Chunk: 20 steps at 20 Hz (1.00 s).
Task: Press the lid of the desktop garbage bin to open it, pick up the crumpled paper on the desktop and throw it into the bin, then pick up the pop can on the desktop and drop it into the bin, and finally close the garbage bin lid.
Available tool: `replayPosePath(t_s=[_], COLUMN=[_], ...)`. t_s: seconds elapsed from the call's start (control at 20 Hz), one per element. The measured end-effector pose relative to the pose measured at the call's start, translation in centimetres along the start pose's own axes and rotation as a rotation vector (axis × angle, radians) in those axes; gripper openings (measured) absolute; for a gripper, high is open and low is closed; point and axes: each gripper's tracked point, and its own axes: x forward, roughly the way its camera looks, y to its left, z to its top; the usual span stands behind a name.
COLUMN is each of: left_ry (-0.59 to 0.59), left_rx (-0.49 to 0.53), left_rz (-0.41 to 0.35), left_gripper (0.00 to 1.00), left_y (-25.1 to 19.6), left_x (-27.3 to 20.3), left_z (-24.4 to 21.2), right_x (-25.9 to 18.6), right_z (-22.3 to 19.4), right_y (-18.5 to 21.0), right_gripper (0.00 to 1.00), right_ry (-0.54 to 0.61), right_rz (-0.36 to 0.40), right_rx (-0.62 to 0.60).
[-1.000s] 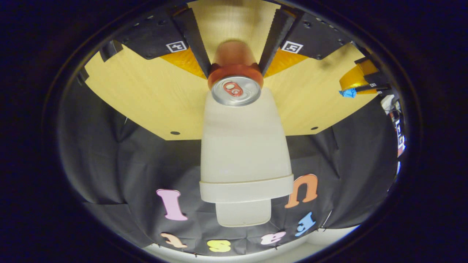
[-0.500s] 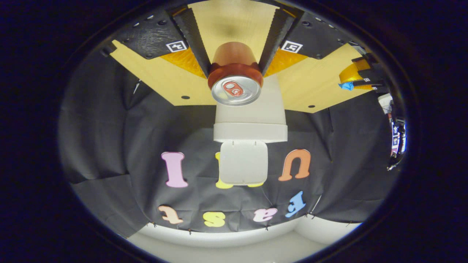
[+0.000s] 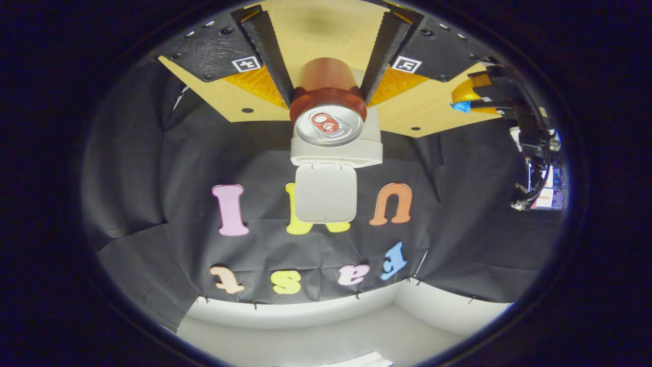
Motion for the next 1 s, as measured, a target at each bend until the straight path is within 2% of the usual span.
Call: replayPosePath(t_s=[0.2, 0.4, 0.6, 0.8, 1.0], left_ry=[-0.020, -0.094, -0.094, -0.146, -0.202], left_rx=[-0.006, 0.004, -0.005, -0.018, 0.011], left_rz=[-0.007, -0.016, -0.034, -0.034, -0.133], left_gripper=[0.42, 0.42, 0.41, 0.42, 0.41], left_y=[-1.9, -3.2, -4.3, -4.6, -7.8], left_x=[-0.2, -1.0, 0.4, 2.0, 5.5], left_z=[2.5, 7.4, 10.7, 15.9, 21.0], right_x=[-0.4, -0.2, -0.3, -0.4, -0.5], right_z=[0.3, -0.1, 0.0, 0.2, 0.7], right_y=[0.8, -0.2, -0.9, -2.0, -4.0], right_gripper=[0.78, 0.78, 0.78, 0.78, 0.79], right_ry=[0.003, 0.026, 0.028, 0.031, 0.018], right_rz=[0.058, 0.035, 0.010, -0.009, -0.052], right_rx=[0.072, 0.063, 0.073, 0.073, 0.092])
